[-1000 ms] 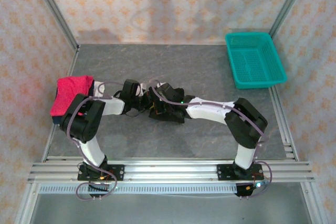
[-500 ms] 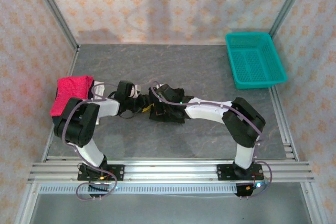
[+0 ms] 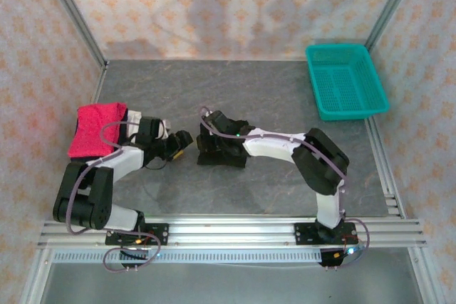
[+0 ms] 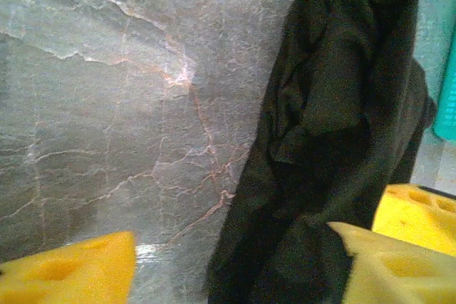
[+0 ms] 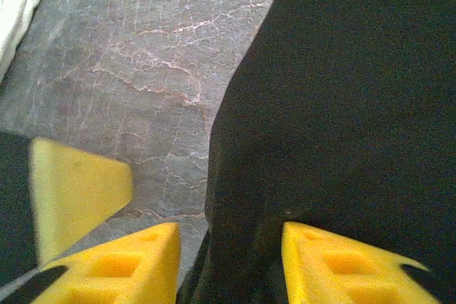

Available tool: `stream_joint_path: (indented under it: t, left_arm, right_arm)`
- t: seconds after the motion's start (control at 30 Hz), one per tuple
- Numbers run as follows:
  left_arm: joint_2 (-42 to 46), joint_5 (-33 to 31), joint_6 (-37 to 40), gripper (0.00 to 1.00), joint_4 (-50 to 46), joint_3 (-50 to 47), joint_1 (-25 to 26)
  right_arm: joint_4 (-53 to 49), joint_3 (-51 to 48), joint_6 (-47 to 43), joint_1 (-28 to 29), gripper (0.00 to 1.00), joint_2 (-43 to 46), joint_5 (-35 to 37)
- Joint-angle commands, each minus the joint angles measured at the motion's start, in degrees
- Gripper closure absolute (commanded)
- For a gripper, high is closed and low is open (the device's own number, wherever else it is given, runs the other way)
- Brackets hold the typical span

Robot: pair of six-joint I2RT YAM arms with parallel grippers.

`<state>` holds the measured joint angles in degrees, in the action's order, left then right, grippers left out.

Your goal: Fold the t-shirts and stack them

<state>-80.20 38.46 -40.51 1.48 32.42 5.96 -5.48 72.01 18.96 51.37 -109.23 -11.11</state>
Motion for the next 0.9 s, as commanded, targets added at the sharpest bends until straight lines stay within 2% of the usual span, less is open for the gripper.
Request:
stream_joint_path:
  t: [0.0, 0.07, 0.13, 0.27, 0.37, 0.43, 0.53, 0.63, 0.7, 0.77, 0.87]
  left_arm:
    - [1.8, -2.08, 1.56, 0.18, -2.09, 1.09, -0.01]
    - [1.91, -2.92, 3.07, 0.1, -3.26, 2.39, 0.77]
    - [0.6, -3.57, 4.39, 0.06, -4.59, 4.68, 2.5]
    - [-3.49, -4.17, 5.49, 0.04, -4.62, 8.97, 7.05]
    - [-6.96, -7.11, 6.54, 0.04, -5.46, 12.05, 10.37]
    - [-9.74, -8.07, 6.94, 0.08, -5.96, 13.74, 11.41]
    - [-13.54, -9.84, 6.98, 0.31, -6.41, 15.09, 11.53]
    - [-16.02, -11.56, 7.72, 0.37, -7.07, 15.77, 11.53]
    - [-17.0, -12.54, 7.95, 0.5, -7.85, 16.09, 11.53]
    - [-17.14, -14.38, 8.19, 0.51, -8.83, 16.0, 11.45]
    - [-16.22, -17.07, 8.43, 0.41, -9.95, 15.05, 11.22]
  right_arm:
    - [0.26, -1.9, 0.32, 0.0, 0.39, 4.44, 3.2]
    - [2.72, -5.51, 2.04, -0.84, 0.35, 8.37, 5.7]
    - [5.77, -10.11, 5.24, -2.07, 0.35, 12.37, 8.62]
    - [4.86, -15.48, 11.67, -4.99, 0.37, 16.47, 14.63]
    - [2.72, -18.1, 16.46, -8.35, 0.38, 17.56, 15.57]
    - [2.65, -19.5, 17.92, -9.8, 0.4, 17.82, 15.31]
    - [3.06, -19.68, 17.11, -11.02, 0.46, 16.63, 13.08]
    - [1.69, -18.1, 16.0, -11.47, 0.55, 14.1, 10.68]
    - [0.68, -17.39, 15.93, -11.47, 0.64, 12.31, 10.19]
    - [0.16, -17.16, 15.94, -11.7, 0.69, 10.88, 10.32]
    - [0.94, -17.42, 16.06, -12.21, 0.71, 8.9, 9.42]
